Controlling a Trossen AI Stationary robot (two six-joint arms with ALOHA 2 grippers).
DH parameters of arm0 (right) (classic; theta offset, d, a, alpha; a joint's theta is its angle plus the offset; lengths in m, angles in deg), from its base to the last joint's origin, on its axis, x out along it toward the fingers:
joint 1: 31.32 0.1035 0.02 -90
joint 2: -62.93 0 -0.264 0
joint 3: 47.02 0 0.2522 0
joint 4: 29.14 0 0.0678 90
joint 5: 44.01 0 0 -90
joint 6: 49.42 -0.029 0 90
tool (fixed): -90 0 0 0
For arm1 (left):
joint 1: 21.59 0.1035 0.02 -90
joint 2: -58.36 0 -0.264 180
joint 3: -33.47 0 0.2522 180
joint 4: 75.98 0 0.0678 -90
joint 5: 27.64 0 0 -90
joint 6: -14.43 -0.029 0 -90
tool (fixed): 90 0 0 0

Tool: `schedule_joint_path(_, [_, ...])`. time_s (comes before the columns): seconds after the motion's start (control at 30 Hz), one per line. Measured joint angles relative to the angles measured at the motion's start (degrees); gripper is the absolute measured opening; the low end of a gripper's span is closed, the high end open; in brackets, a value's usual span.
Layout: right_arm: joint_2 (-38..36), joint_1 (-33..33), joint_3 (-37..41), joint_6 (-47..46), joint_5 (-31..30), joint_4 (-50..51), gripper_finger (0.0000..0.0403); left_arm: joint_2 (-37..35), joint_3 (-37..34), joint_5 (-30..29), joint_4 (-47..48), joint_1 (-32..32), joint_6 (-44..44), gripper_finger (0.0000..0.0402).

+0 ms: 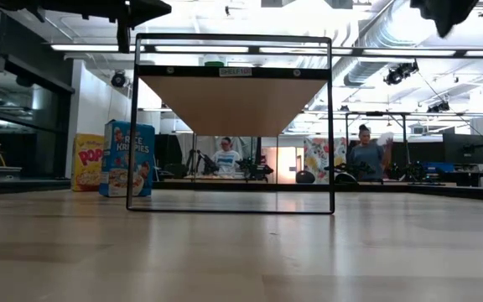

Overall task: Stack cereal on shelf
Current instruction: Put the green cereal on the shelf

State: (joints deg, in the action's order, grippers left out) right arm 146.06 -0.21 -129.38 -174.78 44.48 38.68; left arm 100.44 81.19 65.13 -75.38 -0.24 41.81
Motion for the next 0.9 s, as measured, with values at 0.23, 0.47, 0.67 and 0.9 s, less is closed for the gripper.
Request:
schedule_joint_path(0.23, [0.0, 0.11, 0.0, 2.63, 2.55, -2.71, 0.0252, 0.0, 0.0, -0.02, 0.02, 0.0, -0.08, 0.0])
schedule_joint_path(0.47, [-0.04, 0.39, 0.0, 4.2, 4.14, -4.89, 0.0262, 0.0, 0.0, 0.0, 0.04, 0.0, -0.05, 0.0])
schedule_joint_path(0.67, [-0.07, 1.77, 0.0, -2.27, 9.0, 0.38, 0.0299, 0.0, 0.0, 0.0, 0.04, 0.0, -0.02, 0.0])
schedule_joint_path(0.9, [-0.09, 4.94, 0.0, -8.12, 6.39, 0.74, 0.0303, 0.0, 0.0, 0.02, 0.04, 0.0, -0.05, 0.0])
